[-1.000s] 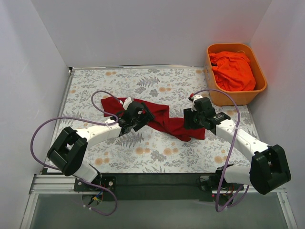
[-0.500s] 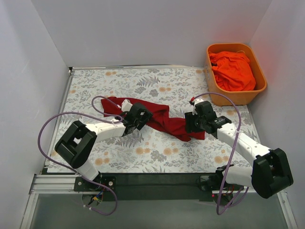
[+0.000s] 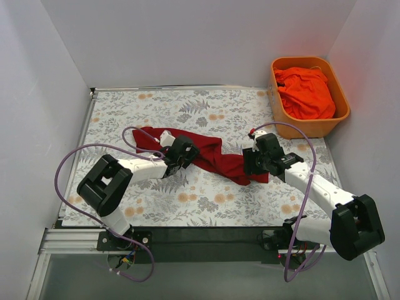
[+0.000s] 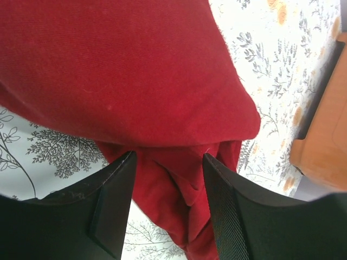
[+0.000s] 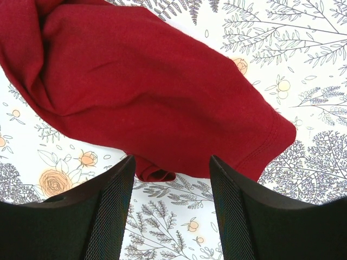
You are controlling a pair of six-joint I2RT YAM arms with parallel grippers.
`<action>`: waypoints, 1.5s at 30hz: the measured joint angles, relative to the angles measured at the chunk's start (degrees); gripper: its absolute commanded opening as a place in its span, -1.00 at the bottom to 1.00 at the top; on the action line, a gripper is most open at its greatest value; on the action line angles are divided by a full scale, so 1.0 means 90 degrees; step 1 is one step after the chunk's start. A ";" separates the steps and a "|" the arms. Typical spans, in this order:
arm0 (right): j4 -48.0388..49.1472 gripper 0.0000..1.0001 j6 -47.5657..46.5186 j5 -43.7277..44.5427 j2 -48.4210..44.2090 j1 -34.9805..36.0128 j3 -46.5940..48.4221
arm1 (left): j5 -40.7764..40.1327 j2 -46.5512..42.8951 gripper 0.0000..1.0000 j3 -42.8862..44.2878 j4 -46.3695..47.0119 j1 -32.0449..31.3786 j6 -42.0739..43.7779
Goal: Fold and stack the t-shirts
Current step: Flatten the tshirt out
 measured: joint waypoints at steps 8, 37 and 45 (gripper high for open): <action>0.0000 0.08 -0.0044 0.0005 0.0000 0.0000 0.0000 | 0.0002 0.0097 -0.24 0.0000 0.0087 0.0000 -0.0005; 0.0002 0.06 -0.0044 -0.0032 0.0117 -0.0002 -0.0002 | -0.1338 -0.3072 -1.00 0.0401 -0.1197 0.0036 0.2237; -0.0005 0.04 -0.0041 -0.0005 0.0347 -0.0010 -0.0002 | -0.1948 -0.4260 -1.00 0.0729 -0.2460 0.0160 0.3393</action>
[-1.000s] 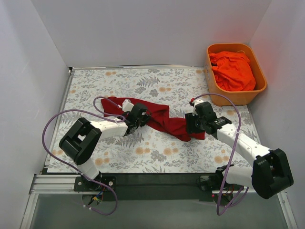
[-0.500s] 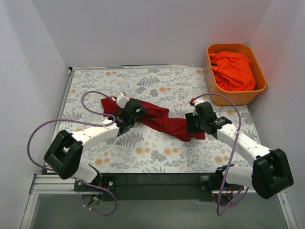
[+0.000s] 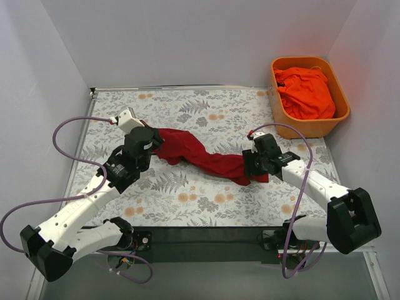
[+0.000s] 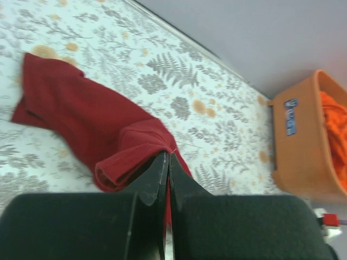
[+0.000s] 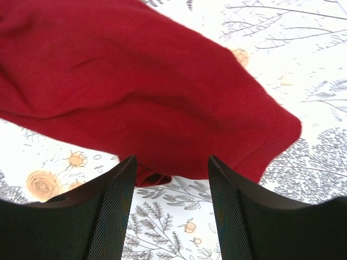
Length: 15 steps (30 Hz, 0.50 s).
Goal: Fold and stack the t-shirts
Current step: Flatten the tshirt out
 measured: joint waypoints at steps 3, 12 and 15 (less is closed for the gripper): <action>-0.0066 0.04 0.0027 0.0248 -0.0012 -0.0066 0.0000 | -0.0136 -0.0168 -1.00 0.0102 -0.0510 0.0005 0.0238; -0.0291 0.03 0.0362 0.0714 -0.0296 -0.0942 -0.0233 | -0.0260 -0.0498 -1.00 0.0131 -0.1280 0.0005 0.0471; -0.0299 0.01 0.0442 0.0583 -0.0272 -0.1275 -0.0406 | -0.0301 -0.0537 -1.00 0.0131 -0.1336 0.0005 0.0512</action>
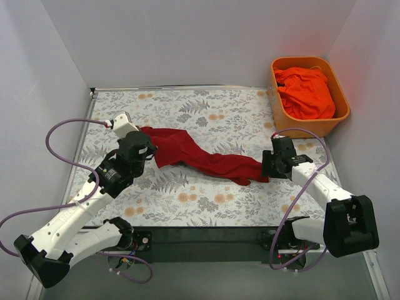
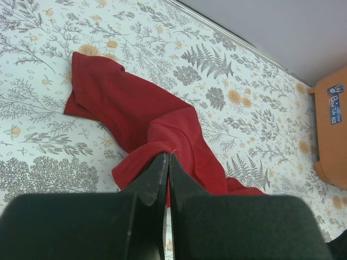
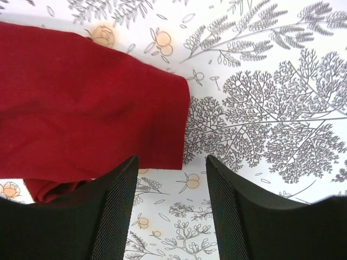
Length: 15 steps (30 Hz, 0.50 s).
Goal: Fold and stack the t-shirts
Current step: Flatten the tshirt out
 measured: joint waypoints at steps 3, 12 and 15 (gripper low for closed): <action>0.0002 -0.01 0.0061 -0.0192 0.0085 -0.0189 -0.0112 | -0.0002 -0.0012 -1.00 0.0000 -0.0053 0.0000 0.0010; 0.0158 -0.03 0.0039 -0.0709 0.0546 -0.0221 -0.0204 | -0.0005 -0.0044 -1.00 0.0000 -0.0087 0.0000 0.0019; 0.0238 -0.02 0.0034 -0.0755 0.0585 -0.0221 -0.0204 | -0.0002 -0.0044 -1.00 -0.0002 -0.0085 0.0000 0.0012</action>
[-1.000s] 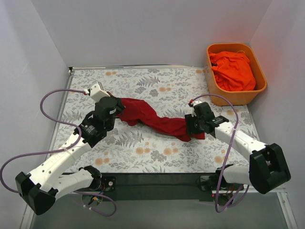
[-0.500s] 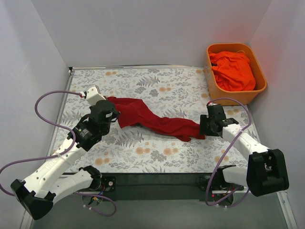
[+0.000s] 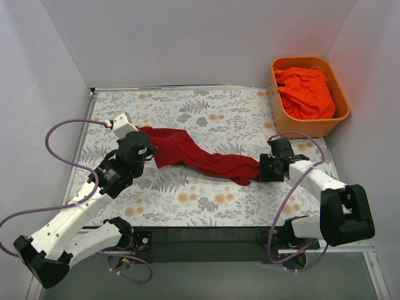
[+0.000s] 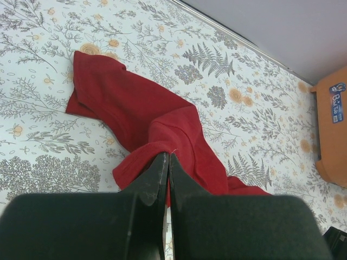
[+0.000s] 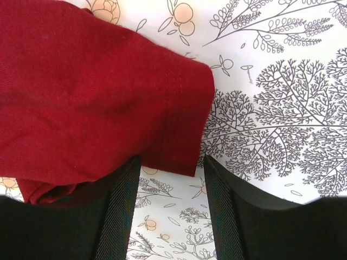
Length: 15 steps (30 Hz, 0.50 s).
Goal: Fold and stack the t-shirts
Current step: Flatten the tshirt out
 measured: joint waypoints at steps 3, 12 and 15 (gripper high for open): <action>0.0051 -0.05 -0.0007 -0.0024 0.0078 0.0000 0.0044 | 0.0002 0.0000 -1.00 0.0000 0.0000 0.0000 -0.0012; 0.0316 -0.85 -0.0155 -0.0216 0.0379 -0.0039 0.0187 | 0.0024 0.0002 -1.00 -0.0010 0.0000 0.0000 -0.0017; 0.0330 -0.97 -0.0155 -0.0291 0.0415 -0.0036 0.0197 | 0.0078 0.0017 -1.00 -0.0022 0.0005 0.0000 -0.0041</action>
